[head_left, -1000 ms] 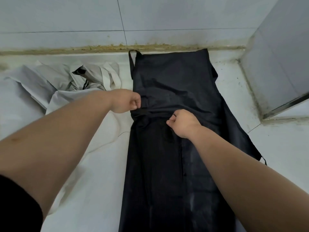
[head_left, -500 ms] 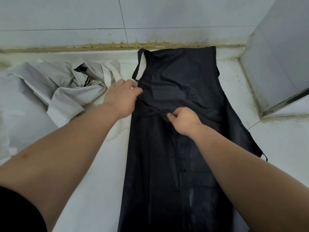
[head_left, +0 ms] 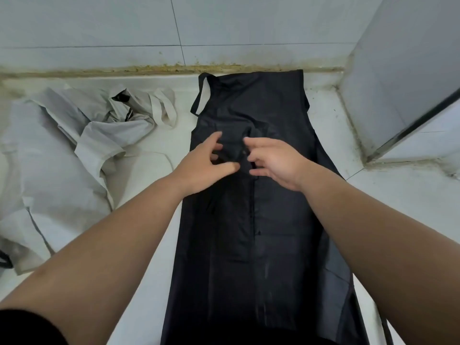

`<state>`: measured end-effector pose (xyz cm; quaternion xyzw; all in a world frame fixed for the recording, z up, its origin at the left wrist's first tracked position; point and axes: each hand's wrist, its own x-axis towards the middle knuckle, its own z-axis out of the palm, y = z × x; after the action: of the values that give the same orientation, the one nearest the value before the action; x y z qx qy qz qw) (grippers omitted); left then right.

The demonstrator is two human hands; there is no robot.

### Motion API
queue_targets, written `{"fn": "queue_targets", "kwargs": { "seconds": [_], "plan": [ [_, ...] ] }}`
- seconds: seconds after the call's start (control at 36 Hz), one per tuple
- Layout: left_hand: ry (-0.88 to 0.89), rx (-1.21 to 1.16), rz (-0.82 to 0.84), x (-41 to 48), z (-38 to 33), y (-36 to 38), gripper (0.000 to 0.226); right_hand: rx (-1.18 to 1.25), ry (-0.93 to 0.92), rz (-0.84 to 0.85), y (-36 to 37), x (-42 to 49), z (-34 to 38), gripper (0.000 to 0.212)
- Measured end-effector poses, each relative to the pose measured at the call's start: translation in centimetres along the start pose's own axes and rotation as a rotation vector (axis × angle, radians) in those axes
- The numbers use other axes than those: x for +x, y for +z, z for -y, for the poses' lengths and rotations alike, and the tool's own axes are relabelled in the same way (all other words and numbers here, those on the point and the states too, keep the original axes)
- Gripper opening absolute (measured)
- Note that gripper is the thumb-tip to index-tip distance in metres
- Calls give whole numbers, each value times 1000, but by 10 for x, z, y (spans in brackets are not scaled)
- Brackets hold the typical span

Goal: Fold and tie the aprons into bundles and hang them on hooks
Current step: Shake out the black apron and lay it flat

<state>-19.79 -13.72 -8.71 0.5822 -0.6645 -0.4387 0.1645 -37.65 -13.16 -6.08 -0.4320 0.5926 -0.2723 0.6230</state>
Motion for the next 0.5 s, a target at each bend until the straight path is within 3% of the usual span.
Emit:
{"fn": "queue_targets", "kwargs": {
  "seconds": [0.08, 0.19, 0.31, 0.39, 0.5],
  "plan": [
    [44, 64, -18, -8, -2, 2, 86, -39, -12, 81, 2, -12, 3, 52],
    [73, 143, -47, -14, -4, 2, 85, -164, -16, 96, -3, -19, -6, 46],
    [149, 306, 75, -15, -4, 5, 78, -211, -2, 133, 1, -21, -13, 43],
    [128, 583, 95, -17, -3, 10, 68, -234, -18, -34, -1, -19, -18, 34],
    [170, 686, -105, -20, -12, 22, 79, -373, -55, -333, -15, -20, -26, 26]
  ]
}}
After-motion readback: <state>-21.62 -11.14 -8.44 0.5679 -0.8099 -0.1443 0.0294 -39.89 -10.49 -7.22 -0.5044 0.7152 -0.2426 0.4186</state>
